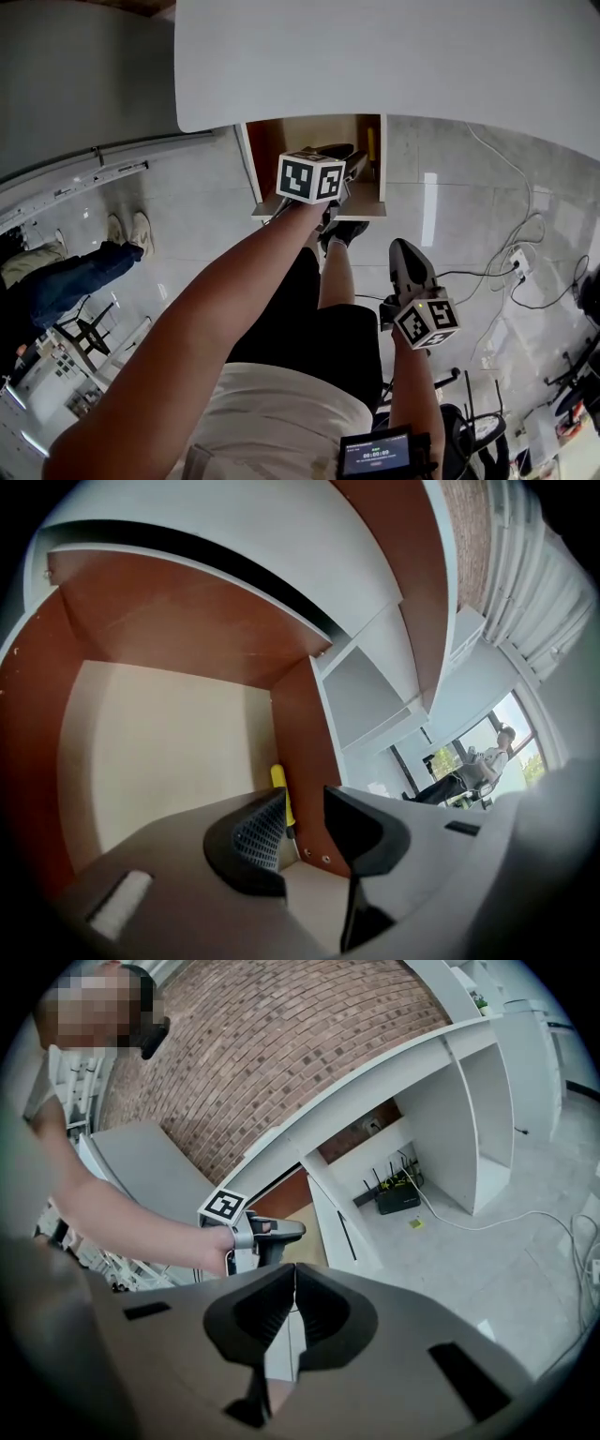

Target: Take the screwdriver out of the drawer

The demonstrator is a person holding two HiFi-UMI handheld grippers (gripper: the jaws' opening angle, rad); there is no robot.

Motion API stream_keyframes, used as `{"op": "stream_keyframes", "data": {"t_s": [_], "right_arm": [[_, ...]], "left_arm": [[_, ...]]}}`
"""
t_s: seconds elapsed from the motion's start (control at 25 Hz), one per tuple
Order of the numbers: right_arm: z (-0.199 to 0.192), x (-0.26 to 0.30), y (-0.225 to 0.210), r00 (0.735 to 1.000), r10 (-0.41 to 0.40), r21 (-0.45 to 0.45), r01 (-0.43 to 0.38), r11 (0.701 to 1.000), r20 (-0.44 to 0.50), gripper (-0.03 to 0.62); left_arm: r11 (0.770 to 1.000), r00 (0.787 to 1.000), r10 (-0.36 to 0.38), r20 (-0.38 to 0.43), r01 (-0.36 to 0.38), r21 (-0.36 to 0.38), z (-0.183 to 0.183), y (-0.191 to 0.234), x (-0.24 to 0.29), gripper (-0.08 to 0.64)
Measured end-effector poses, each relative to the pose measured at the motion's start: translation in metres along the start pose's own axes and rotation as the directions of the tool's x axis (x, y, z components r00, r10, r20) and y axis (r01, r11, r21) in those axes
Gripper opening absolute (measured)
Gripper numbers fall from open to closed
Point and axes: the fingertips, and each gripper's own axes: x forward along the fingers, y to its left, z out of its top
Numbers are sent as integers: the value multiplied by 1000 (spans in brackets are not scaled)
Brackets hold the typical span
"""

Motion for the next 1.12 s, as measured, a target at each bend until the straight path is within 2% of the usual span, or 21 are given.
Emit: {"op": "stream_keyframes", "data": {"t_s": [0.24,0.8,1.0,1.12], "right_arm": [[-8,-7,-10,999,-23,-2,23,1000,-26,6],[-9,-14,-28,997,-59,-9,59,998,-51,6],[-14,-14,-32,996,-62,-6,62,998,-61,6],[-13,-16,-32,995,-69,-6,69,998,-68,6]], "left_arm": [[1000,1000,4,-5,-4,-2,3,12,23,126],[993,1000,-10,14,11,-118,0,33,63,126],[989,999,-29,14,31,-145,-5,37,70,126],[985,998,-48,41,54,-163,-3,36,68,124]]}}
